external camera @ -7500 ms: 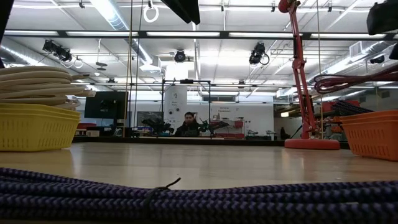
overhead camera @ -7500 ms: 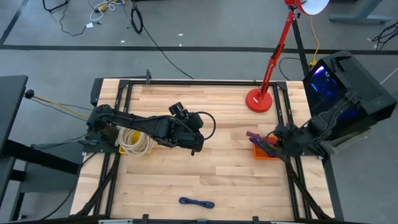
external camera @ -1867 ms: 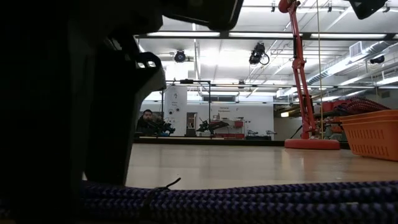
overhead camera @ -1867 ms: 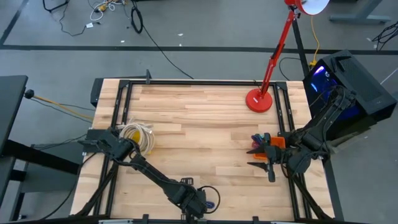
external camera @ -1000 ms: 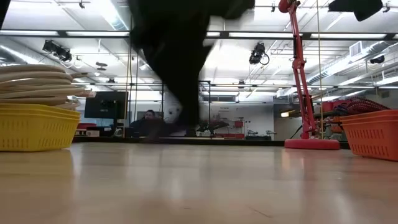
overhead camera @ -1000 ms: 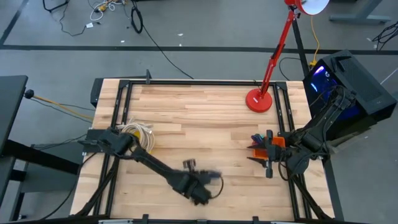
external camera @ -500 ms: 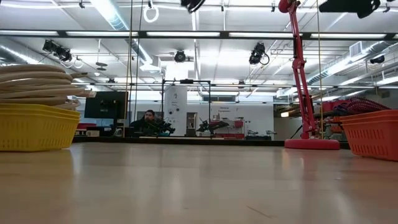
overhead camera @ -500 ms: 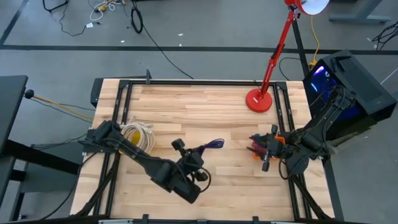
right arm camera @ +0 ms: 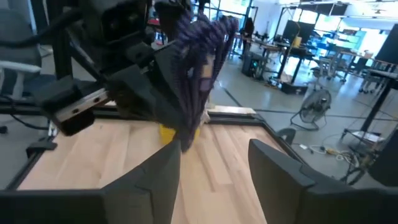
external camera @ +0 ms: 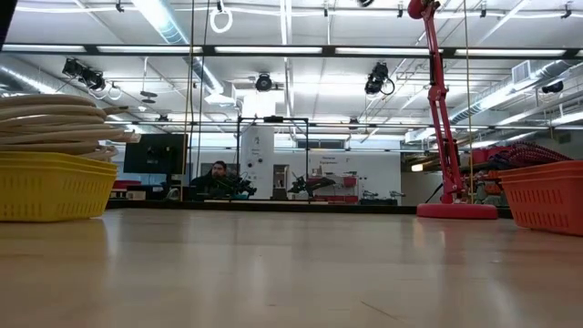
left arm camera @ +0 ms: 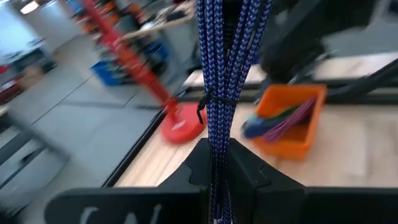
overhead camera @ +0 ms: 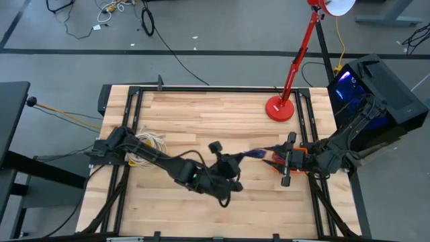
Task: Pick & Place USB Port
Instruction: Put the blue charger cable into the orange basket
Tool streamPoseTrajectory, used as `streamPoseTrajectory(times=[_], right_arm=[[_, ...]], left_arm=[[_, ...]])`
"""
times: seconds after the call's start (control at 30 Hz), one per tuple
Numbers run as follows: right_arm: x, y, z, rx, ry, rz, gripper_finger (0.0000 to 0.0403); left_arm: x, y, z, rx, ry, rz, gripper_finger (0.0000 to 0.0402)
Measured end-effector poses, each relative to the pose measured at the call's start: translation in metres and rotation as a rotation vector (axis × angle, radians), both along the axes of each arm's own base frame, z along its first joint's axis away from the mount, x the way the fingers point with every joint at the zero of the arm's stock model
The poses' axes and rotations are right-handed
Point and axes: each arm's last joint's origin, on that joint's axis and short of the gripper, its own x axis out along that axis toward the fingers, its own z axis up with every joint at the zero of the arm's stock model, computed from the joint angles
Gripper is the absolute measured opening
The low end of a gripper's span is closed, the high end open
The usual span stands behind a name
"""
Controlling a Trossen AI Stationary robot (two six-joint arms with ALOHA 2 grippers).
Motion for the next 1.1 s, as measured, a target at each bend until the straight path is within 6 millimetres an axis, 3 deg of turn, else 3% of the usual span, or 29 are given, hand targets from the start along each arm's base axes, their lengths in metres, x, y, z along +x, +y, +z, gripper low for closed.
streamPoseTrajectory(times=[0.37, 0.57, 0.8, 0.97, 1.1], right_arm=[[0.007, -0.005, 0.009, -0.010, -0.057, 0.059, 0.0190], [0.009, -0.008, 0.010, -0.040, -0.061, 0.043, 0.0183], [0.013, -0.014, 0.012, -0.041, -0.073, 0.016, 0.0117], [0.015, -0.016, 0.010, -0.077, -0.053, 0.035, 0.0027], [0.015, -0.017, 0.010, -0.067, -0.055, 0.024, 0.0016]], left_arm=[[0.025, 0.035, 0.015, -0.038, -0.084, -0.160, 0.0027], [0.028, 0.042, 0.016, -0.062, -0.095, -0.203, 0.0027], [0.030, 0.040, 0.018, -0.087, -0.109, -0.264, 0.0027], [0.029, 0.041, 0.018, -0.072, -0.106, -0.243, 0.0027], [0.029, 0.041, 0.018, -0.080, -0.111, -0.240, 0.0028]])
